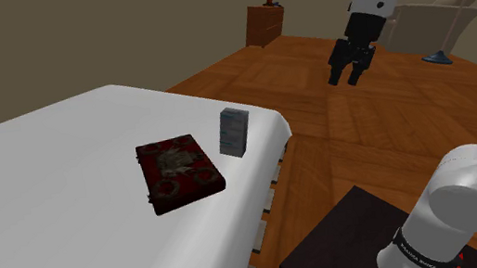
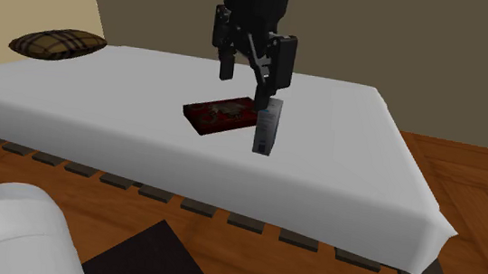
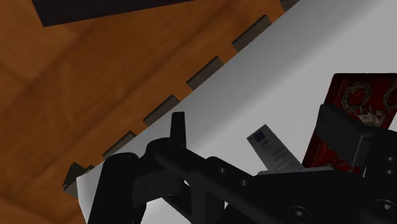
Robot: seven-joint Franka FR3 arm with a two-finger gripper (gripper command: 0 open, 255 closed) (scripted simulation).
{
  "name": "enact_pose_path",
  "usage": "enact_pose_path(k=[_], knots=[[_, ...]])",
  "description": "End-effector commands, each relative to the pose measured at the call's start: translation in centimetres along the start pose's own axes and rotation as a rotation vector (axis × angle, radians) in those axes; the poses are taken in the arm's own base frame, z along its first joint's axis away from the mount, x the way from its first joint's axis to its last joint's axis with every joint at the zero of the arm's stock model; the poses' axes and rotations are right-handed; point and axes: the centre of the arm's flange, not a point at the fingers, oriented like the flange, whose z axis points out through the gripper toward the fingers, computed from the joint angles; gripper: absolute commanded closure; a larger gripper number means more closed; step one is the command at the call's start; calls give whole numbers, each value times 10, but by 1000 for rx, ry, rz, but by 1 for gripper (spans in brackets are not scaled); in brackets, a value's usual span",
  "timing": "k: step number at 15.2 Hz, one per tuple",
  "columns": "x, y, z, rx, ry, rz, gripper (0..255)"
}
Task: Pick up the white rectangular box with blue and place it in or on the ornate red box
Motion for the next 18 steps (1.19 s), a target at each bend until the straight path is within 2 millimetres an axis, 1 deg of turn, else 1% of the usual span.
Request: enact_pose_path(k=[1,9,18], knots=[[0,0,0,0,0,0,0],[82,-58,50,-47,-25,-49,0],[168,-125,113,-100,-53,-104,0]])
